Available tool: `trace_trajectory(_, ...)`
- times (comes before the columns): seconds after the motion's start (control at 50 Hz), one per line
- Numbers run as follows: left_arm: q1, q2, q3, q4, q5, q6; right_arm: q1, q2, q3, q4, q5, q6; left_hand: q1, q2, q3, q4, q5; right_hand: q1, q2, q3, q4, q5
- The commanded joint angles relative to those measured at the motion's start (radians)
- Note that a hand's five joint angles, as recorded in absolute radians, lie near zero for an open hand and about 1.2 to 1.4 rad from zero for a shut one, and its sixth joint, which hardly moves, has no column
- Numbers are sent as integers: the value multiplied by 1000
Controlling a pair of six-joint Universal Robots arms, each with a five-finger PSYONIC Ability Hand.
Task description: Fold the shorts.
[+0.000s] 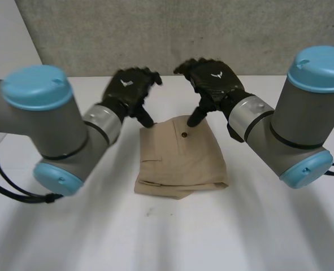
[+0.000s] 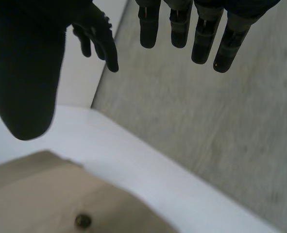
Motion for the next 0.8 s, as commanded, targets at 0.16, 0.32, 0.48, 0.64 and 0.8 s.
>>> trace_trajectory(0.16, -54, -311, 138, -225, -226, -4, -23, 324, -143, 244, 159, -100, -146, -112, -119, -107, -96, -27, -46, -39, -59, -68)
trace_trajectory(0.32, -61, -290, 110, -265, -220, 6, -28, 291, -133, 259, 198, -254, -149, -115, -122, -110, -99, -27, -46, -39, -59, -68)
trace_trajectory(0.48, -75, -63, 81, -257, -218, 48, -23, 64, -117, 222, 204, -166, -179, -144, -152, -140, -129, -27, -46, -39, -59, -68)
trace_trajectory(0.64, 52, 265, 24, -265, -214, 43, -89, -231, -24, 186, 354, -103, -170, -136, -143, -131, -120, -27, -46, -39, -59, -68)
trace_trajectory(0.8, 204, 408, -74, -383, -132, -41, -163, -358, 102, 209, 420, -113, -184, -150, -157, -145, -134, -27, -46, -39, -59, -68)
